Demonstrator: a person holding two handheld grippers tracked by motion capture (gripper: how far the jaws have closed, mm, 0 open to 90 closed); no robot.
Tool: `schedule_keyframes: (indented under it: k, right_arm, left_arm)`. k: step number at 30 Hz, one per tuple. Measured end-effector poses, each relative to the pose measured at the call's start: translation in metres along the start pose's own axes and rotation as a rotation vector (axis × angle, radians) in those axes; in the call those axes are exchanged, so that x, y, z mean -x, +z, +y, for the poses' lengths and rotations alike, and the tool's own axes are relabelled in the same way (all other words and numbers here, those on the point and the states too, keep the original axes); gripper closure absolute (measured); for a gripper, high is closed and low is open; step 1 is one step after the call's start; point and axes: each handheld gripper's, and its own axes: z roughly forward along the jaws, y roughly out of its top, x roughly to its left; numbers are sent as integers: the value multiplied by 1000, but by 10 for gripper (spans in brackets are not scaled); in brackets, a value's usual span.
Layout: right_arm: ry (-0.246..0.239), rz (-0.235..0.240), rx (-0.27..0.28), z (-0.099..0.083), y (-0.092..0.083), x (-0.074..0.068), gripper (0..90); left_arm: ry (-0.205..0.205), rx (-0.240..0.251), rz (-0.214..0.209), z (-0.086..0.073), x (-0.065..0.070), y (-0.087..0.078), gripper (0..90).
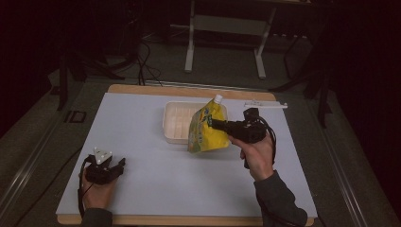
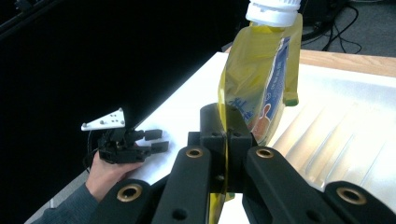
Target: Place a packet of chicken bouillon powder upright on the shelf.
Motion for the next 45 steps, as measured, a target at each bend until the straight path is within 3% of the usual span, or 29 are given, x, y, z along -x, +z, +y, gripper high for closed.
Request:
schedule_keyframes:
  k: [18,35,45]
  right_arm:
    - [-34,-70,3,13,7,8,899]
    - [-103,-123,-8,24,28,13,899]
    - [-118,-161,-28,27,43,14,899]
  left_arm:
    - [-2,2,2,0,0,0,471]
    - [-3,4,-1,0,0,0,470]
    - [0,3,-2,0,0,0,470]
